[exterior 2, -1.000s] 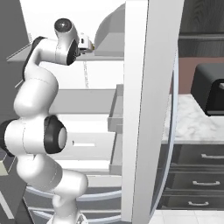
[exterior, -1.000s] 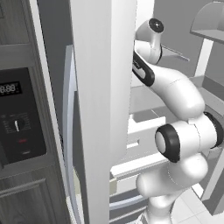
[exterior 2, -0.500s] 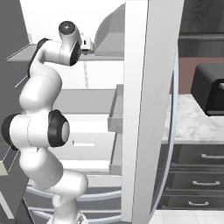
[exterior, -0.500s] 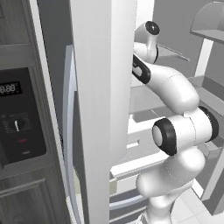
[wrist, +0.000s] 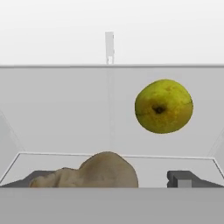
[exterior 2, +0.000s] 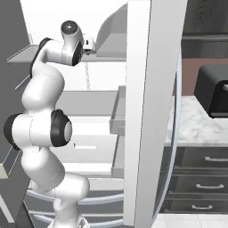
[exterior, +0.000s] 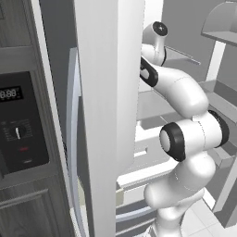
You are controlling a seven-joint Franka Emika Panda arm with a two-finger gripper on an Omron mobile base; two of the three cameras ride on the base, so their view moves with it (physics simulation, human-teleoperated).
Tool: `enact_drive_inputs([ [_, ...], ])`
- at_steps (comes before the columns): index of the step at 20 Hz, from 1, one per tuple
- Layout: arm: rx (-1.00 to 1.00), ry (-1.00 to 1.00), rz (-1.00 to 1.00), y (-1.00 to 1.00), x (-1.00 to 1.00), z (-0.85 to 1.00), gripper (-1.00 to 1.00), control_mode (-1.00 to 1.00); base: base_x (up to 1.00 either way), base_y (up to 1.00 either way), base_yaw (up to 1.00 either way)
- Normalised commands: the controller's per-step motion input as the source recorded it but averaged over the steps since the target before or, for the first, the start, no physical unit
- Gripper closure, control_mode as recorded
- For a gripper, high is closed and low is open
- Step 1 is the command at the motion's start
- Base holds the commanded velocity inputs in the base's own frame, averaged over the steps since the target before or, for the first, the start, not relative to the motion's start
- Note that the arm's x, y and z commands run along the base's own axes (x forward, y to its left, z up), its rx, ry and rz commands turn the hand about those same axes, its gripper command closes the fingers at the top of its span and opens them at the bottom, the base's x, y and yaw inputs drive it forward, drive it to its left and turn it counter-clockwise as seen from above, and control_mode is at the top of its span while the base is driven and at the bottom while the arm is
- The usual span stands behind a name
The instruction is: Retrieve the bottle and the shaker from the cabinet and place them next to the mixing bowl on the counter. Then add garlic from the fridge to the mixing bowl.
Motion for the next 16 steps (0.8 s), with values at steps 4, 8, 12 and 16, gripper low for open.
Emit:
enact_drive_inputs([
  [4, 0.0, 0.0, 0.0, 0.0, 0.0, 0.0, -1.0, -1.0, 0.0, 0.0, 0.0],
  [8, 0.0, 0.0, 0.0, 0.0, 0.0, 0.0, -1.0, -1.0, 0.0, 0.0, 0.0],
  [12, 0.0, 0.0, 0.0, 0.0, 0.0, 0.0, -1.0, -1.0, 0.0, 0.0, 0.0],
  [16, 0.0, 0.0, 0.0, 0.0, 0.0, 0.0, 1.0, -1.0, 0.0, 0.0, 0.0],
])
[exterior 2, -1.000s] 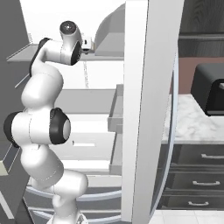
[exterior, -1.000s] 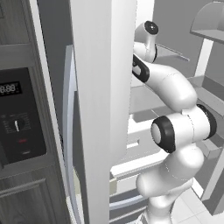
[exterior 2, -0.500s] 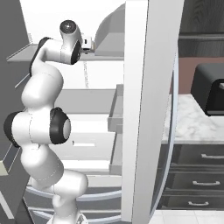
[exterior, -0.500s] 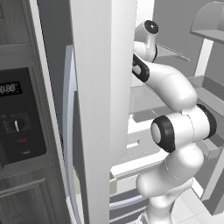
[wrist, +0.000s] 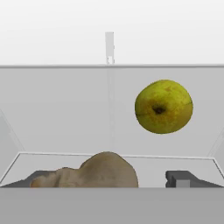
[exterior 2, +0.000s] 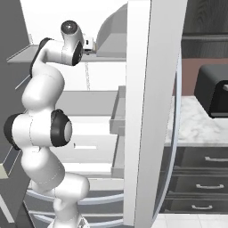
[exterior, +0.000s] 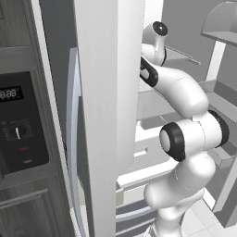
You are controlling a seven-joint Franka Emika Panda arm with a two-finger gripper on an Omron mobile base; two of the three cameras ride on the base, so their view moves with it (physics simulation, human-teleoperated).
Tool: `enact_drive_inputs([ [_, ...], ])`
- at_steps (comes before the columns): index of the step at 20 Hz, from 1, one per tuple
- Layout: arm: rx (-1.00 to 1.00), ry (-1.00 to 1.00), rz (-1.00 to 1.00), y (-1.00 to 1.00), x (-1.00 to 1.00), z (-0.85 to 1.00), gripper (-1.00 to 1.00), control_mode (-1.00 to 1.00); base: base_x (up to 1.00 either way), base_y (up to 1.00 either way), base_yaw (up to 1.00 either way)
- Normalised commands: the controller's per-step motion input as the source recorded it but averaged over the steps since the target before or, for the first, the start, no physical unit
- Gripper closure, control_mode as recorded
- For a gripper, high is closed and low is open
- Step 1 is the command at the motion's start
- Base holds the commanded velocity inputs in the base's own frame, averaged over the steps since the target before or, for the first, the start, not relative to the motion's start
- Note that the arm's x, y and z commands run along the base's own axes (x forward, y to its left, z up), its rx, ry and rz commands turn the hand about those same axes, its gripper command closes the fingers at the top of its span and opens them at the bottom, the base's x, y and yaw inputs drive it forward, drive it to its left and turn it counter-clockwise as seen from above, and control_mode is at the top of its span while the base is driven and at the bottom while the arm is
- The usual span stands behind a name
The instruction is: Retrieve the bottle and the shaker from the cabinet and place them next to the mixing bowl on the counter. Then add garlic from the fridge to the mixing bowl.
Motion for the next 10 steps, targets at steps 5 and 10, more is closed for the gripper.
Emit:
enact_drive_inputs([
  [5, 0.0, 0.0, 0.0, 0.0, 0.0, 0.0, 1.0, -1.0, 0.0, 0.0, 0.0],
  [10, 0.0, 0.0, 0.0, 0.0, 0.0, 0.0, 1.0, -1.0, 0.0, 0.0, 0.0],
])
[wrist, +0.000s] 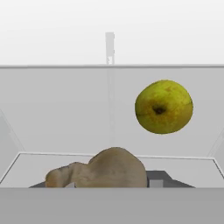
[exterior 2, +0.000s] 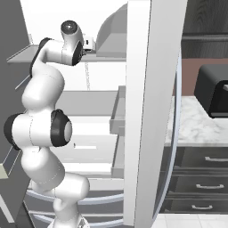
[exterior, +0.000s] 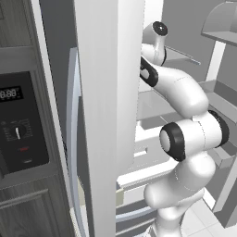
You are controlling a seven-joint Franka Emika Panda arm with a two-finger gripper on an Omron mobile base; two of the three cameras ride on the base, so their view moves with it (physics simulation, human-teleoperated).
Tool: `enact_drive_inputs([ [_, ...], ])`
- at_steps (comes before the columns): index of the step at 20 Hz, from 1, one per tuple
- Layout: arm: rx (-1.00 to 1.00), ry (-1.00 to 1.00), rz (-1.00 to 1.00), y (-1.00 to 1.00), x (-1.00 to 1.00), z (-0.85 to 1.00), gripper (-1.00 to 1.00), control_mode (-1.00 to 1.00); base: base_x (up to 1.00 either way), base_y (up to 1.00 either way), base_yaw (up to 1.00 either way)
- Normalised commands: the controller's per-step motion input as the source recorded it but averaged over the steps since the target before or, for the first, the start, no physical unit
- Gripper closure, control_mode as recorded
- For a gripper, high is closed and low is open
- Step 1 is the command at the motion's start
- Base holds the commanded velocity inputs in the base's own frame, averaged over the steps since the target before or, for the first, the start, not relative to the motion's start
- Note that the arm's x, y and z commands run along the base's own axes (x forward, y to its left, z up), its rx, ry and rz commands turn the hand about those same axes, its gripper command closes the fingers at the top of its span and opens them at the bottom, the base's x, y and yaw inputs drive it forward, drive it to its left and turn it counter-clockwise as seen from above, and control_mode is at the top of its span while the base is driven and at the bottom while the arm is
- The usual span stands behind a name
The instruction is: Retrieve the bottle and the shaker from the cabinet and place them next to the mixing bowl on the counter. Then add garlic from the fridge to the mixing bowl.
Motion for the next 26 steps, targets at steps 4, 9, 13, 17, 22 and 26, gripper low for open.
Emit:
enact_drive_inputs([
  [4, 0.0, 0.0, 0.0, 0.0, 0.0, 0.0, 1.0, -1.0, 0.0, 0.0, 0.0],
  [9, 0.0, -0.02, 0.0, 0.0, -0.38, 0.0, 1.0, -1.0, 0.0, 0.0, 0.0],
  [13, 0.0, -0.11, 0.0, 0.0, -1.0, 0.0, 1.0, -1.0, 0.0, 0.0, 0.0],
  [17, 0.01, -0.11, 0.0, -0.06, -1.0, 0.0, 1.0, -1.0, 0.0, 0.0, 0.0],
  [22, 0.02, -0.08, -0.01, -0.17, -1.0, 0.0, 1.0, -1.0, 0.0, 0.0, 0.0],
  [26, 0.01, -0.01, -0.05, -0.15, -1.0, 0.03, 1.0, -1.0, 0.0, 0.0, 0.0],
])
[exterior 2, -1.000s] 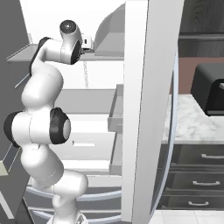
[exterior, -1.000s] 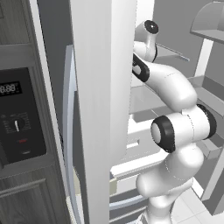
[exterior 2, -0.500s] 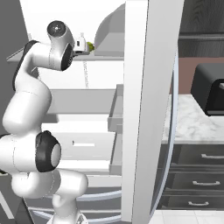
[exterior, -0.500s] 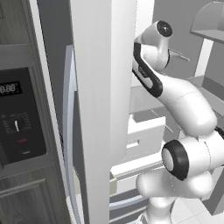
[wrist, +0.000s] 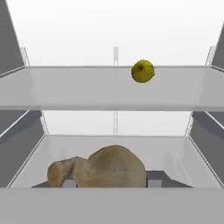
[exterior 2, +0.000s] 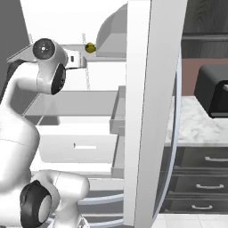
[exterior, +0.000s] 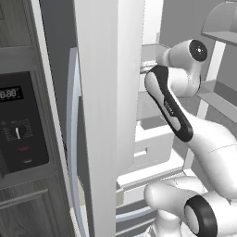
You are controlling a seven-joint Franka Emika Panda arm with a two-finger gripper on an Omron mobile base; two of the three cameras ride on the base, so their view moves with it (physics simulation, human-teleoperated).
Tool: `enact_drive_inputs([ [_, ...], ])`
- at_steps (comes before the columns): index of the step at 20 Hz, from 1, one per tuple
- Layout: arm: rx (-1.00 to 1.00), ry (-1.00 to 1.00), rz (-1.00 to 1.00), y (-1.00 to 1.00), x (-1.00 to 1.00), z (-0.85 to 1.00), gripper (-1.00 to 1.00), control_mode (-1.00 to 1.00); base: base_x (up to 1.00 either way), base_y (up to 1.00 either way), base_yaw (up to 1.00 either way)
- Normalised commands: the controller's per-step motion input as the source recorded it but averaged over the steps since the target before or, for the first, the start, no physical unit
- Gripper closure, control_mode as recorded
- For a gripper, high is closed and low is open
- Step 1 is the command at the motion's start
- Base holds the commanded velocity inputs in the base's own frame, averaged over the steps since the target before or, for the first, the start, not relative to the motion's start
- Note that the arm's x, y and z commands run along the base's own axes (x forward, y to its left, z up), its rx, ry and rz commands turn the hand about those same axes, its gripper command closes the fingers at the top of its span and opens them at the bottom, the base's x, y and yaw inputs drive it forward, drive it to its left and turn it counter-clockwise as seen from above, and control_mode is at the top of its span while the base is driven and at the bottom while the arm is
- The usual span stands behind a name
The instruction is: Retrieve the bottle and the shaker from the cabinet and place them next to the mixing bowl on the counter. Then add garlic from the fridge to the mixing bowl.
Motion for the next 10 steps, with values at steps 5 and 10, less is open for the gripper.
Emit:
enact_drive_inputs([
  [5, 0.0, 0.0, -0.07, -0.03, -0.92, 0.23, 1.0, -1.0, 0.0, 0.0, 0.0],
  [10, 0.0, 0.07, -0.07, -0.01, -0.87, 0.43, 1.0, -1.0, 0.0, 0.0, 0.0],
])
